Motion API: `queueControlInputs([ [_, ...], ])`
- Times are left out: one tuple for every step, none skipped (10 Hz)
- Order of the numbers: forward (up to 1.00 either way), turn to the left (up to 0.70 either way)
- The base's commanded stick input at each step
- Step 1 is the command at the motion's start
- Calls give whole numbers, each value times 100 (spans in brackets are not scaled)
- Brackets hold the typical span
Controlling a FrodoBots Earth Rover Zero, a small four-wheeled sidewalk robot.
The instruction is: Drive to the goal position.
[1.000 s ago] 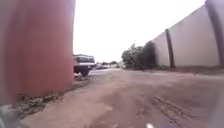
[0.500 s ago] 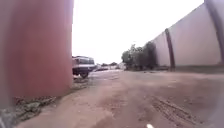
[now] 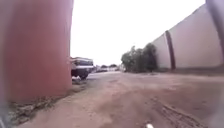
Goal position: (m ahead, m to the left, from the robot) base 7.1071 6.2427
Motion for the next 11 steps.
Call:
queueControlInputs([
  [30, 0],
  [30, 0],
  [30, 0],
  [30, 0],
  [30, 0],
  [30, 0],
  [30, 0],
  [30, 0],
  [30, 0],
  [30, 0],
  [30, 0],
])
